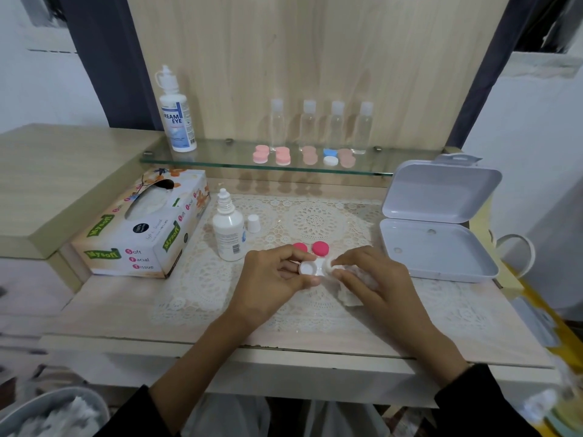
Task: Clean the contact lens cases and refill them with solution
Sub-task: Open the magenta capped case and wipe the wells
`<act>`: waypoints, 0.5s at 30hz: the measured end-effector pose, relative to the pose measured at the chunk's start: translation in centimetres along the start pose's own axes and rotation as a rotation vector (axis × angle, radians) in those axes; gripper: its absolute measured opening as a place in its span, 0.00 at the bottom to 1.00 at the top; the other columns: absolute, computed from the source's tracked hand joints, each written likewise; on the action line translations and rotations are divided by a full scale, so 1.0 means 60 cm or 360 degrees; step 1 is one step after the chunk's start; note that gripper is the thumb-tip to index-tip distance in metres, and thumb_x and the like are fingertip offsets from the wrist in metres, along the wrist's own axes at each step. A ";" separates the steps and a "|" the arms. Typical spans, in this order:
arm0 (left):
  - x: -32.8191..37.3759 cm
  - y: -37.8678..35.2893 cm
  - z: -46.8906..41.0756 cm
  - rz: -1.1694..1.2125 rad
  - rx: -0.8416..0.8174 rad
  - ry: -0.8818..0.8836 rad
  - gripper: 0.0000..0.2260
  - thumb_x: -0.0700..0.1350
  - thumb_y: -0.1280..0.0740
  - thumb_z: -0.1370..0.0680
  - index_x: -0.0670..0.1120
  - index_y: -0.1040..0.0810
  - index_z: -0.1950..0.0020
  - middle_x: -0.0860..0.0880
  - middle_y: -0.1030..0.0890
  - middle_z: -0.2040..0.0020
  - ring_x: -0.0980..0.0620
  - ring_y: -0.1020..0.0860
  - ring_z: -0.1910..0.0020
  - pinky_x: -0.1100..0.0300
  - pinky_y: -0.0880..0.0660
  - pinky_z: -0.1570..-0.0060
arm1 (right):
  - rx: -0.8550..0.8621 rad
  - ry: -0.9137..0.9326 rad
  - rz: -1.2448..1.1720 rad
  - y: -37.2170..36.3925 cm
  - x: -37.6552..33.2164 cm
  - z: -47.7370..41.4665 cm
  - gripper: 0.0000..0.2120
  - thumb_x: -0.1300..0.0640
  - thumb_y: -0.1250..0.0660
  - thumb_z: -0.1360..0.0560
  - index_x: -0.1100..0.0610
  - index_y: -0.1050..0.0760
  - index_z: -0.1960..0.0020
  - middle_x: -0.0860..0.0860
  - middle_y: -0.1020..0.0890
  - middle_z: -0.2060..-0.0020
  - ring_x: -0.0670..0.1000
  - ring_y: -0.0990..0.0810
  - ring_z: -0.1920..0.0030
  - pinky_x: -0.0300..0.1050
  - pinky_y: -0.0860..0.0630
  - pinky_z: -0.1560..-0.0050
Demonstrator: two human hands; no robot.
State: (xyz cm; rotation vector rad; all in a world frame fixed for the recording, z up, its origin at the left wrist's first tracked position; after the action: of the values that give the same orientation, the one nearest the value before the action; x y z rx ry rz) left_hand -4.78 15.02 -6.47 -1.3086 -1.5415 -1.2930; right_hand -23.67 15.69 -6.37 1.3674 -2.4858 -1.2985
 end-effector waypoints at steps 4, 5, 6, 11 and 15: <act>0.006 -0.001 0.006 0.0035 -0.0003 0.0013 0.14 0.34 0.22 0.36 0.47 0.16 0.54 0.50 0.15 0.60 0.53 0.17 0.60 0.64 0.21 0.58 | -0.0055 -0.0218 -0.0267 0.001 -0.001 0.000 0.06 0.50 0.33 0.23 0.53 0.23 0.52 0.43 0.19 0.59 0.45 0.20 0.61 0.39 0.27 0.64; 0.007 -0.001 0.007 0.0041 -0.0012 0.0015 0.14 0.34 0.22 0.36 0.47 0.16 0.54 0.50 0.15 0.60 0.53 0.17 0.60 0.65 0.21 0.59 | -0.0059 -0.0256 -0.0329 0.001 -0.001 0.001 0.05 0.52 0.31 0.24 0.52 0.23 0.53 0.43 0.19 0.61 0.47 0.21 0.62 0.39 0.28 0.65; 0.009 -0.002 0.008 0.0048 -0.0023 0.0017 0.15 0.34 0.22 0.37 0.46 0.16 0.54 0.50 0.15 0.60 0.53 0.17 0.60 0.65 0.21 0.59 | -0.0059 -0.0308 -0.0401 0.001 -0.001 0.002 0.04 0.53 0.30 0.25 0.52 0.24 0.54 0.44 0.20 0.62 0.48 0.21 0.62 0.38 0.29 0.66; 0.012 -0.003 0.012 0.0028 -0.0083 -0.0006 0.14 0.34 0.22 0.37 0.46 0.16 0.54 0.46 0.15 0.59 0.52 0.16 0.61 0.64 0.21 0.58 | -0.0099 -0.0502 -0.0563 0.000 0.009 0.004 0.07 0.63 0.28 0.27 0.55 0.25 0.57 0.48 0.21 0.63 0.52 0.23 0.61 0.39 0.30 0.63; 0.014 -0.003 0.014 0.0009 -0.0110 -0.0037 0.15 0.33 0.21 0.37 0.47 0.16 0.54 0.49 0.15 0.57 0.52 0.16 0.60 0.63 0.20 0.57 | -0.0095 -0.0508 -0.0601 -0.002 0.011 0.002 0.08 0.60 0.27 0.29 0.55 0.26 0.58 0.49 0.22 0.64 0.52 0.24 0.63 0.45 0.29 0.63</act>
State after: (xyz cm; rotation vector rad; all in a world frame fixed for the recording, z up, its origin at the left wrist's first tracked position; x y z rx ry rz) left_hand -5.10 16.02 -5.91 -1.3746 -1.5199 -1.3423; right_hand -24.05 15.29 -6.73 1.8077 -2.4210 -1.7748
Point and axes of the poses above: each hand's wrist, its own z-axis away from the middle knuckle, its own y-axis out of the back of the hand, x = y × z, the point moved 1 cm from there along -z, towards the middle knuckle
